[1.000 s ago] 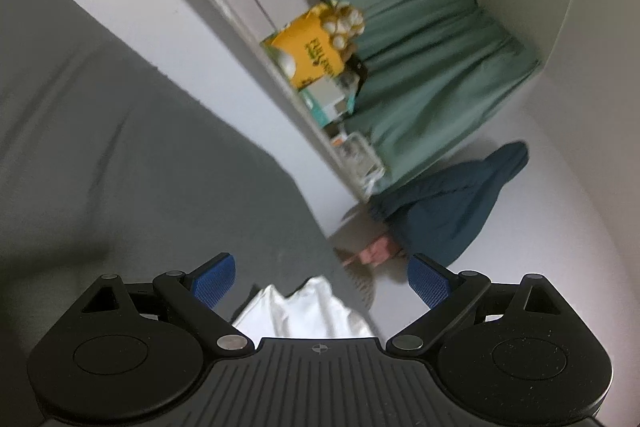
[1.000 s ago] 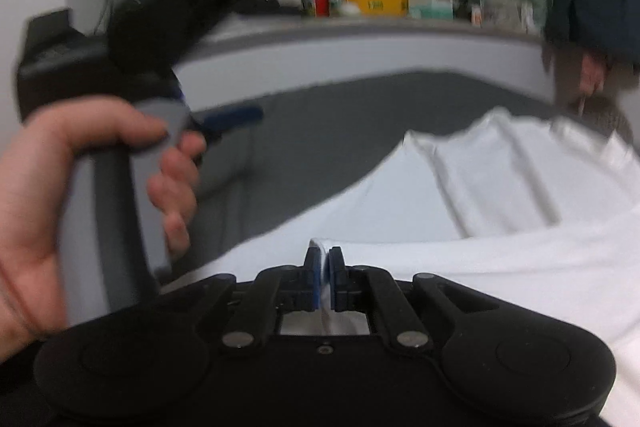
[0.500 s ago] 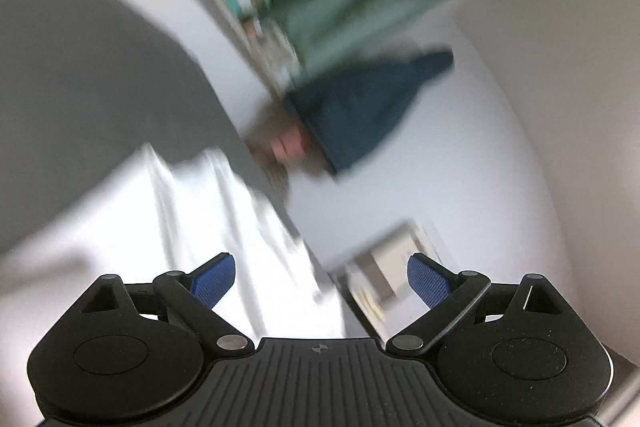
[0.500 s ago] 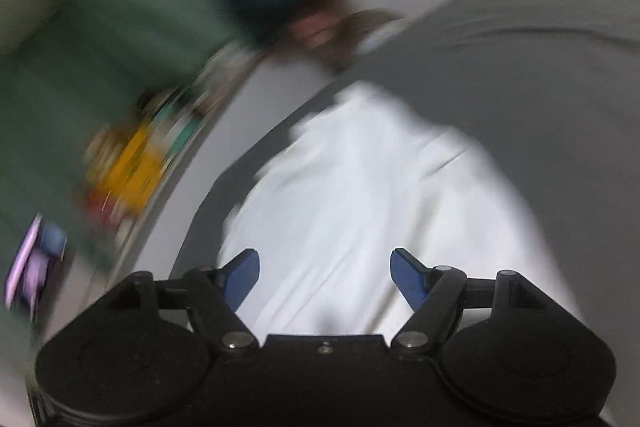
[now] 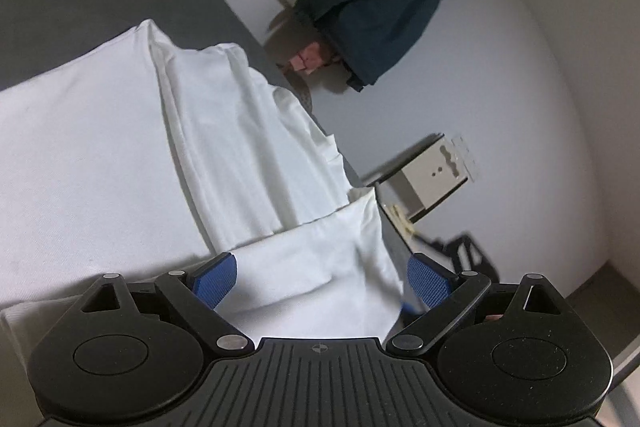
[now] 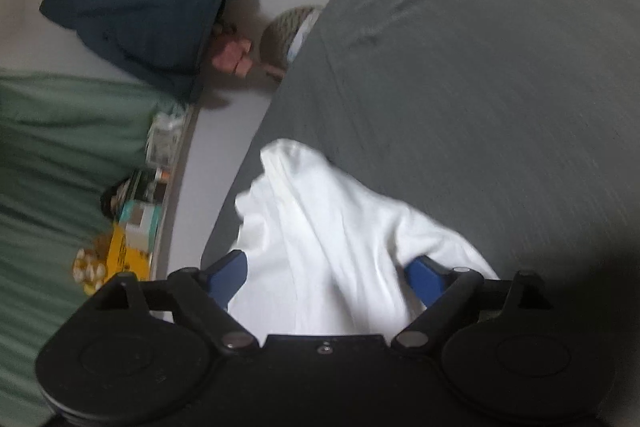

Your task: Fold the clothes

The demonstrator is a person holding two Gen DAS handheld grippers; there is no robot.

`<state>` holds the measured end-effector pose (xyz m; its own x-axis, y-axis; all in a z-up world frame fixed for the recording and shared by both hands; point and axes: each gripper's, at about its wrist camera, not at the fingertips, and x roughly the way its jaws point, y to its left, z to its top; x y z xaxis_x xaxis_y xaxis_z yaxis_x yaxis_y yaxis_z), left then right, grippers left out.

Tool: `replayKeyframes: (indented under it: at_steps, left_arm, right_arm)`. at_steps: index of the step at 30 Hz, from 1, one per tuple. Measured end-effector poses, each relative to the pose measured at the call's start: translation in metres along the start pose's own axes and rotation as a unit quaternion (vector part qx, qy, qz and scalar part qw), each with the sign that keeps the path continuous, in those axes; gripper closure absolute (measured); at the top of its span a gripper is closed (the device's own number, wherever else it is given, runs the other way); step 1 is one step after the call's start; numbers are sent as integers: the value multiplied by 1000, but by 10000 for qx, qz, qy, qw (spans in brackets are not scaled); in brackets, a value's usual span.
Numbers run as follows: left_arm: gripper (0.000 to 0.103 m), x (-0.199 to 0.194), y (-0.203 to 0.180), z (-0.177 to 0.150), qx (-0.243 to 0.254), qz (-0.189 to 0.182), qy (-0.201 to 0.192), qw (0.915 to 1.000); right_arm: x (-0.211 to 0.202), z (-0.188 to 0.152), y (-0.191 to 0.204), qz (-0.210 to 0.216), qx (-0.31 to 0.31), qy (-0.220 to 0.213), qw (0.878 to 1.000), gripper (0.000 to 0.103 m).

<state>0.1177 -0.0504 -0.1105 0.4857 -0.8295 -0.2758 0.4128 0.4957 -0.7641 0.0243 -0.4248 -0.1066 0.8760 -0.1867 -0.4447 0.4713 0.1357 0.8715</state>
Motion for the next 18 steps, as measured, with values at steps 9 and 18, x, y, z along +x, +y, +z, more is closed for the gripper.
replayKeyframes:
  at_steps: [9, 18]
  left_arm:
    - [8, 1, -10, -9, 611, 255, -7, 9978]
    - [8, 1, -12, -11, 654, 352, -28, 9972]
  right_arm:
    - [-18, 8, -25, -163, 565, -652, 9961, 46]
    - [-28, 11, 60, -723, -1310, -425, 9878, 30]
